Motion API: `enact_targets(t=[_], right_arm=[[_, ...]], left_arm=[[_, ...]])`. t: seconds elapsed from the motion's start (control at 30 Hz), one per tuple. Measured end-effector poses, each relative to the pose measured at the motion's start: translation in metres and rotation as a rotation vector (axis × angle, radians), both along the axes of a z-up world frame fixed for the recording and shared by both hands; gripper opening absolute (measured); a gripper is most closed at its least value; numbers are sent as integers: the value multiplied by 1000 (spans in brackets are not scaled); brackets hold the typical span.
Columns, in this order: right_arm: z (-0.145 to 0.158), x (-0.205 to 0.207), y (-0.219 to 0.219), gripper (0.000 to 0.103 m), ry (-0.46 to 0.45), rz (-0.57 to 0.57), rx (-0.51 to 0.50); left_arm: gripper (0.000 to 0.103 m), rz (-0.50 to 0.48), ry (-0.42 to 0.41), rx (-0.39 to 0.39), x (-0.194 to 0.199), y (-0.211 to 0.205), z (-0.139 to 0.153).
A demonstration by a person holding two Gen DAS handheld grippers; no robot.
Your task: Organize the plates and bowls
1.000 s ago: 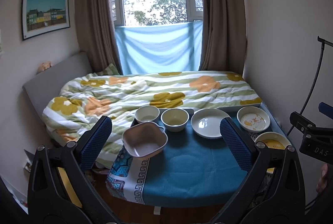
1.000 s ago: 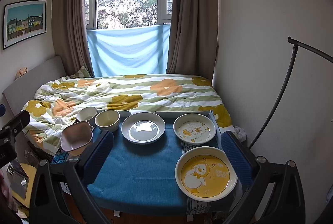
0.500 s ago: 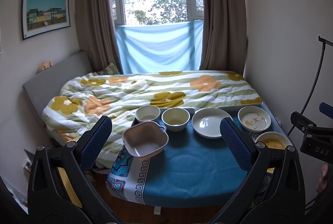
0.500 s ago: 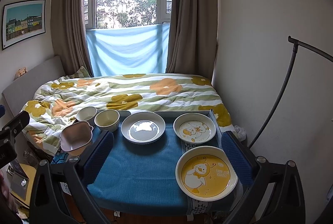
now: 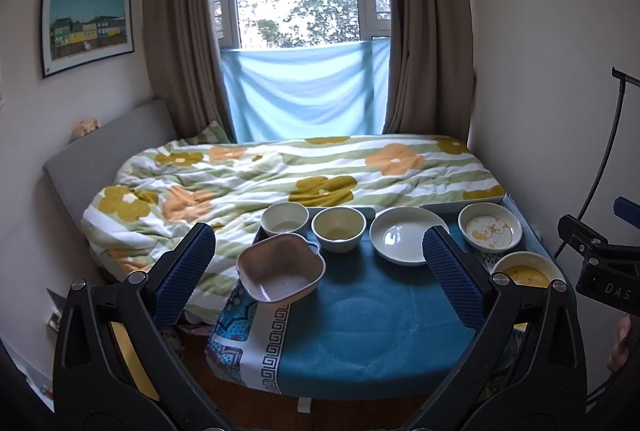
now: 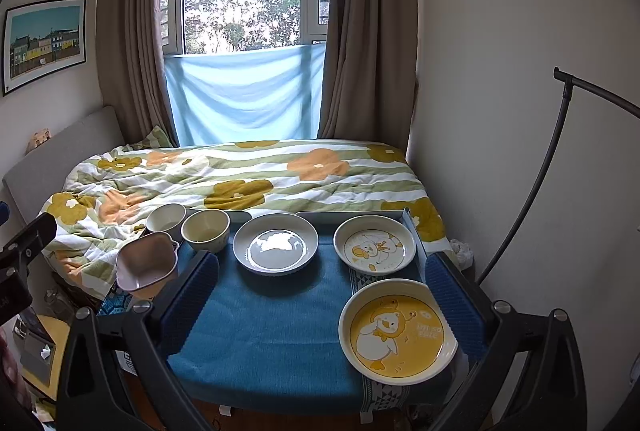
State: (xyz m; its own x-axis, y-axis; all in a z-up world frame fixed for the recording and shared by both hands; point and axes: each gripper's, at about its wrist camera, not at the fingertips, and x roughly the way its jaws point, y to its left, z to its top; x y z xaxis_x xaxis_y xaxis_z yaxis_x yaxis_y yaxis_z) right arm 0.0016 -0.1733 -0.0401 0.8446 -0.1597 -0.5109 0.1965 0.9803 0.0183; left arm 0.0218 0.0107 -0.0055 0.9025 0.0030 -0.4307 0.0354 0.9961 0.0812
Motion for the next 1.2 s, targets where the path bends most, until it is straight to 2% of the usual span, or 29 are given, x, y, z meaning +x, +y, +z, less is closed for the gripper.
enact_targets(t=[0.2, 0.37, 0.5, 0.6, 0.7, 0.83, 0.97, 1.1, 1.13, 1.2], right_arm=[[-4, 0, 2, 103, 3, -8, 4], [-5, 1, -5, 103, 23, -44, 40], [-9, -3, -19, 103, 64, -122, 74], [-26, -9, -38, 103, 102, -204, 104], [-52, -18, -62, 103, 163, -294, 152], [-89, -26, -97, 103, 242, -381, 227], [-129, -24, -134, 103, 295, -411, 340], [-168, -21, -165, 102, 303, -404, 473], [-177, -20, -172, 100, 303, -404, 499], [-194, -14, -184, 87, 301, -390, 556]], left_arm=[[103, -7, 2, 10, 3, 1, -1], [103, -38, 14, 62, 17, -9, -1], [103, -144, 56, 68, 40, -27, -6], [103, -251, 99, 104, 60, -52, -22], [103, -359, 186, 155, 85, -87, -47], [103, -527, 335, 135, 116, -137, -89], [103, -674, 480, 142, 146, -190, -142], [102, -780, 643, 123, 178, -231, -196], [102, -805, 690, 120, 186, -241, -210], [96, -835, 751, 113, 197, -256, -232]])
